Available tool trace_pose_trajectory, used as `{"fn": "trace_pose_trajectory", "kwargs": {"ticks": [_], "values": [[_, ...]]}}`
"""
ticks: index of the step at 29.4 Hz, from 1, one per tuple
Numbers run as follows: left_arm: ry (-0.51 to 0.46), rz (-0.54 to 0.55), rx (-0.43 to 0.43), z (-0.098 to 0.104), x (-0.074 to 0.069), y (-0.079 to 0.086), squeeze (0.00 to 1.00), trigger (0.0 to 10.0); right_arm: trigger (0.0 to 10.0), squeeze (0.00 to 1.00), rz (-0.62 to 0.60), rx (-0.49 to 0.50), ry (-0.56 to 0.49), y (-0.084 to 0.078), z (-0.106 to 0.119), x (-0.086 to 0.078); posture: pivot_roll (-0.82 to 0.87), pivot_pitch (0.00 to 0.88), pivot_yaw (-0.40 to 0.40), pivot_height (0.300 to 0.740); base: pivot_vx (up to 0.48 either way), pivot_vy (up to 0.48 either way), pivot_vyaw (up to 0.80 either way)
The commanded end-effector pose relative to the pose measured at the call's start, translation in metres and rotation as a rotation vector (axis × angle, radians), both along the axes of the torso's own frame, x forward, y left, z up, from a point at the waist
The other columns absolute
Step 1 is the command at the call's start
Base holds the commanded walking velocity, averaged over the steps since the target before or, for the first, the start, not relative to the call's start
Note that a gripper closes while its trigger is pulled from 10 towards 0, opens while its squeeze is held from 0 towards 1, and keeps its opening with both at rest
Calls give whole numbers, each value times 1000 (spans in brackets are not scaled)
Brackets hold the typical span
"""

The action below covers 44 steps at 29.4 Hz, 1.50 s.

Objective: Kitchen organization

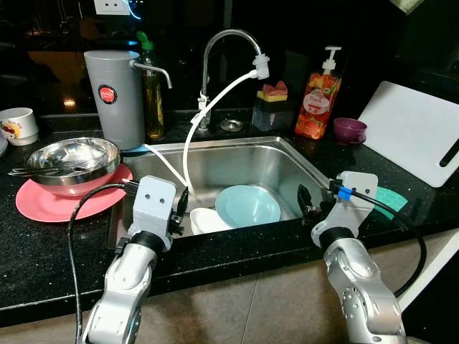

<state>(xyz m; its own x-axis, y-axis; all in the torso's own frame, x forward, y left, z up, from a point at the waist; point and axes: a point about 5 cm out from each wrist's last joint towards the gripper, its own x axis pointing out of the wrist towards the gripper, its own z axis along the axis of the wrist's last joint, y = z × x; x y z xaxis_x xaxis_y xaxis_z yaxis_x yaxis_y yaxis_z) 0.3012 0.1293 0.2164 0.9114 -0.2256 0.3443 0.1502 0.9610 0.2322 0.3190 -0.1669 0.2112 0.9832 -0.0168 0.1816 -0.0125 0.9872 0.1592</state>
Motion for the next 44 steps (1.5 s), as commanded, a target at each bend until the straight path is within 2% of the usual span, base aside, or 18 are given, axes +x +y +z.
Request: {"fn": "trace_pose_trajectory", "kwargs": {"ticks": [1, 8, 15, 29, 44], "values": [[19, -6, 16, -3, 0, 2, 0, 10000, 10000, 0, -5, 3, -14, 1, 2, -2, 65, 71, -39, 740, 0, 0, 0], [71, 88, -44, -14, -1, 19, 0, 10000, 10000, 0, -2, 4, 1, 2, -3, -3, 76, 70, -21, 740, 0, 0, 0], [92, 147, -128, -16, 2, 27, 0, 10000, 10000, 0, 0, -1, 4, 3, -3, -3, 75, 69, -31, 740, 0, 0, 0], [119, 128, -131, -22, 3, 25, 0, 10000, 10000, 0, -4, 3, 5, 5, -5, -2, 92, 64, -13, 740, 0, 0, 0], [100, 104, -116, -16, 3, 19, 0, 10000, 10000, 0, -10, 7, 7, 4, -6, -3, 93, 67, -18, 740, 0, 0, 0]]}}
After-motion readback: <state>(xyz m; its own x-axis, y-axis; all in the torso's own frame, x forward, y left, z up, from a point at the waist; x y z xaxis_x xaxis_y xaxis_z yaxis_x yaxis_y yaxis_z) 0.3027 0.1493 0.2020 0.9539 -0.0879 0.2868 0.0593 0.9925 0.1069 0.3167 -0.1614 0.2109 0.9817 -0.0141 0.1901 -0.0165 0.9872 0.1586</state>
